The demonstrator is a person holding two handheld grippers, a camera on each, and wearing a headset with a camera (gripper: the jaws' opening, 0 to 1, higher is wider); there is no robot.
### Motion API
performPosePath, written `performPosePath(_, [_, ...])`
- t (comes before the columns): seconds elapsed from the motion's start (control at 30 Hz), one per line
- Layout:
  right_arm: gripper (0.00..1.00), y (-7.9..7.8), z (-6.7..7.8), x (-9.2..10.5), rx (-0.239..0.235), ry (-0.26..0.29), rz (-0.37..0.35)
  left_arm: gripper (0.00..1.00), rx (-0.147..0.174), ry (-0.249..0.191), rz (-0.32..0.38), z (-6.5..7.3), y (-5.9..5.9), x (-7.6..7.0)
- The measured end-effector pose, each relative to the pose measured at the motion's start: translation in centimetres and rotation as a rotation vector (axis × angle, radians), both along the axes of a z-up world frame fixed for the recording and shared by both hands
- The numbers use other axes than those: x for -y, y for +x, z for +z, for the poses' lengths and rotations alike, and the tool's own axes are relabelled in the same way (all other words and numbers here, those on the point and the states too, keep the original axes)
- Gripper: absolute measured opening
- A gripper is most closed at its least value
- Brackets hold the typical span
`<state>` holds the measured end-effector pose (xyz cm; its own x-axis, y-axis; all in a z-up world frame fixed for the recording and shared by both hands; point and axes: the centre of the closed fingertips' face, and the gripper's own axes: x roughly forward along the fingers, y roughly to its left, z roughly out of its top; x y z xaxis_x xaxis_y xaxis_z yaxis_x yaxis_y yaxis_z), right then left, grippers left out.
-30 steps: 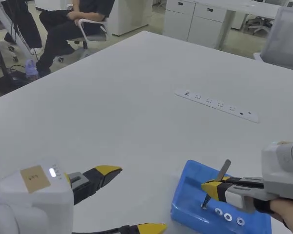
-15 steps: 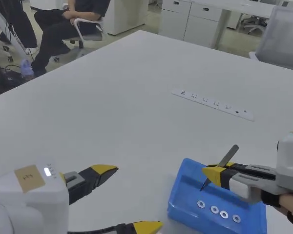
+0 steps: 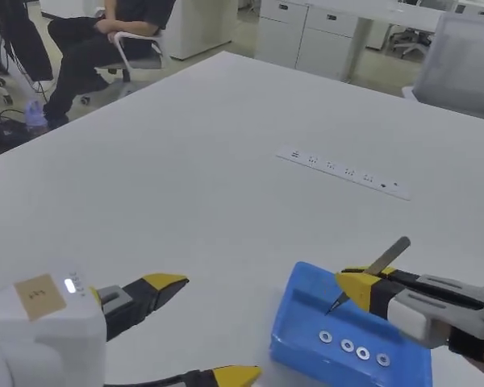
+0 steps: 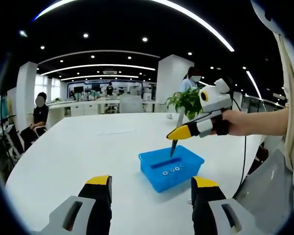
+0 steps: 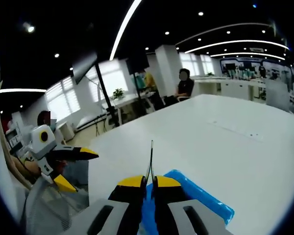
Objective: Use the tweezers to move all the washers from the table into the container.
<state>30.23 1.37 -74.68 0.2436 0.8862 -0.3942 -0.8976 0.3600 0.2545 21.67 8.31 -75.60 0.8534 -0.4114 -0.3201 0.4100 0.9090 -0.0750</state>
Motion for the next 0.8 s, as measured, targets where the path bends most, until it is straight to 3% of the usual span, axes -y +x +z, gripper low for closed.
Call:
performPosePath(0.2, [0.04, -1.8, -0.3, 0.0, -0.033, 0.023, 0.022, 0.65, -0.003, 0.004, -0.001, -0.1, 0.0, 0.0])
performPosePath(0.3, [0.04, -2.8, -0.4, -0.3, -0.076, 0.058, 0.01, 0.65, -0.003, 0.001, 0.001, -0.1, 0.0, 0.0])
performPosePath(0.4, [0.04, -4.1, -1.3, -0.4, -0.105, 0.059, 0.014, 0.65, -0.002, 0.001, 0.003, -0.1, 0.0, -0.1])
performPosePath(0.57, [0.04, -5.5, -3.5, 0.1, -0.149, 0.026, 0.011, 0.65, -0.005, 0.001, 0.001, -0.1, 0.0, -0.1])
performPosePath(0.8, [0.04, -6.8, -6.6, 0.9, -0.156, -0.073, 0.03, 0.65, -0.007, 0.0, -0.005, -0.1, 0.0, 0.0])
